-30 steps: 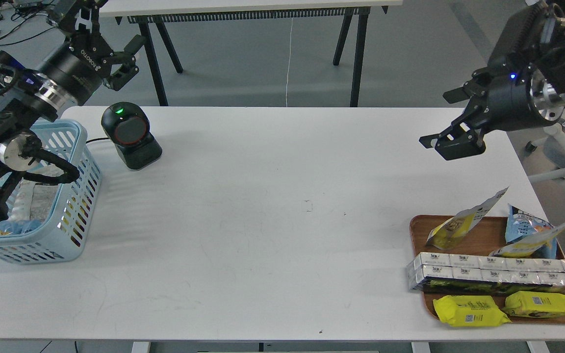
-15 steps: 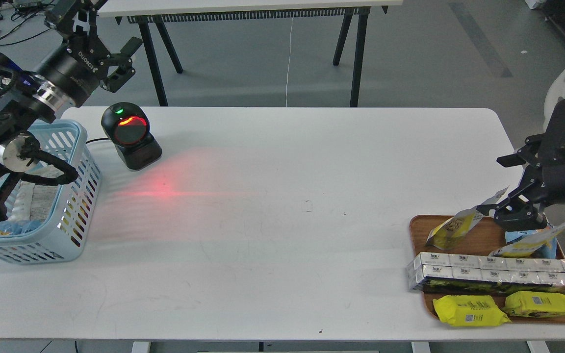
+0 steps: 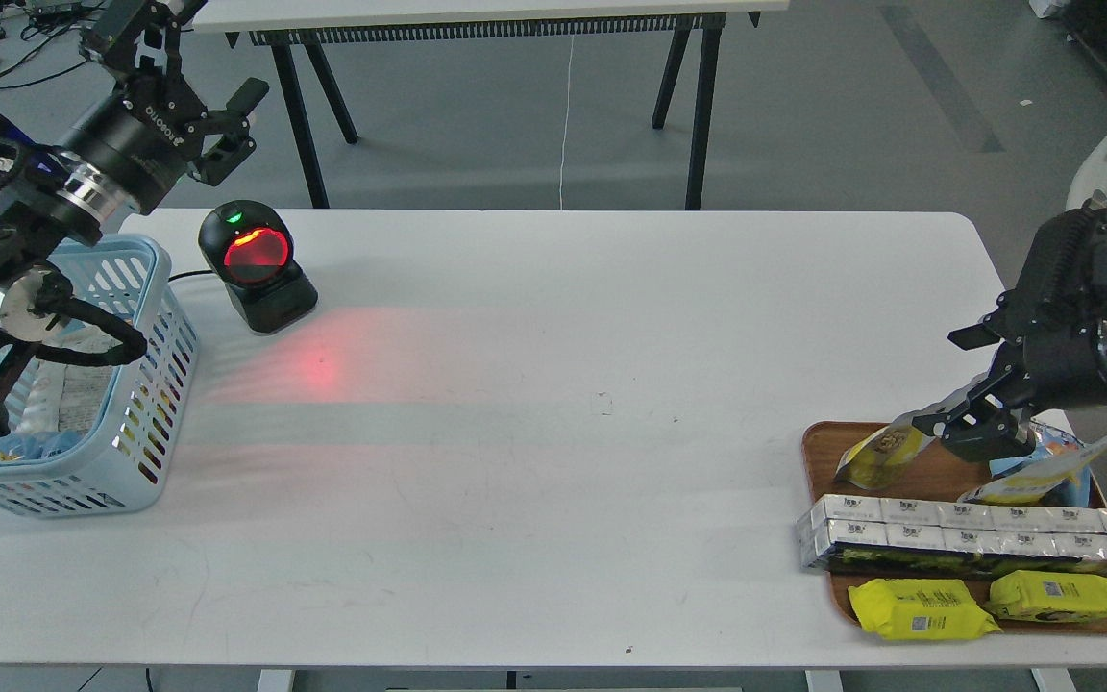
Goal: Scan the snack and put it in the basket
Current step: 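Lower the right gripper and grasp the yellow-and-white snack bag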
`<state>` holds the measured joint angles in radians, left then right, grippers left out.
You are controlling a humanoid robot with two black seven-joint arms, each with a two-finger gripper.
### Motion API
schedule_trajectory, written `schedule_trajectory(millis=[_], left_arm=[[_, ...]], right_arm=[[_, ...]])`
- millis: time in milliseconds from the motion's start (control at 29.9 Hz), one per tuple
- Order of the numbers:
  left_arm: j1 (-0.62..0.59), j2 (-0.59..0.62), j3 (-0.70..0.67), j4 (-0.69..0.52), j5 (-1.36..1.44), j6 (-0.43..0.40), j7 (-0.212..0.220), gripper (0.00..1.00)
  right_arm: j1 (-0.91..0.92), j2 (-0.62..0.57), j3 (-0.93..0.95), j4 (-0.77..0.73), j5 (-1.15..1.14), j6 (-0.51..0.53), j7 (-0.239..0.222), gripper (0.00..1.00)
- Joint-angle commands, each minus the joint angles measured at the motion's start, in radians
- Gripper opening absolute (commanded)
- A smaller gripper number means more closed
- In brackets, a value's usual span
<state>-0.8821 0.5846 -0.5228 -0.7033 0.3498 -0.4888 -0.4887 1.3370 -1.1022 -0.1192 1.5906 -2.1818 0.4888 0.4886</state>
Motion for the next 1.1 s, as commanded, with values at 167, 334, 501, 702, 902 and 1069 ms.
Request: schedule_trajectory(millis=[167, 334, 501, 702, 902, 1069], left_arm=[[0.0, 0.003, -0.002, 0.016, 0.0, 0.0, 0.0, 1.0], [0.005, 0.0, -0.002, 0.033, -0.002, 0.0, 0.0, 1.0], [0.005, -0.002, -0.002, 0.034, -0.002, 0.0, 0.0, 1.0], [0.005, -0.003, -0.002, 0.034, -0.002, 0.0, 0.0, 1.0], [0.005, -0.003, -0.002, 0.034, -0.002, 0.0, 0.0, 1.0], [0.005, -0.002, -0.002, 0.034, -0.002, 0.0, 0.0, 1.0]], right_arm=[[-0.056, 0.088, 0.006, -0.069, 0.0, 0.0, 0.0, 0.93], [-0.065, 0.107, 0.006, -0.092, 0.0, 0.0, 0.0, 0.77], [-0.087, 0.107, 0.01, -0.092, 0.0, 0.0, 0.0, 0.39], [-0.096, 0.105, 0.021, -0.09, 0.0, 0.0, 0.0, 0.03], [-0.104, 0.104, 0.053, -0.092, 0.0, 0.0, 0.0, 0.0], [-0.113, 0.105, 0.096, -0.09, 0.0, 0.0, 0.0, 0.0]])
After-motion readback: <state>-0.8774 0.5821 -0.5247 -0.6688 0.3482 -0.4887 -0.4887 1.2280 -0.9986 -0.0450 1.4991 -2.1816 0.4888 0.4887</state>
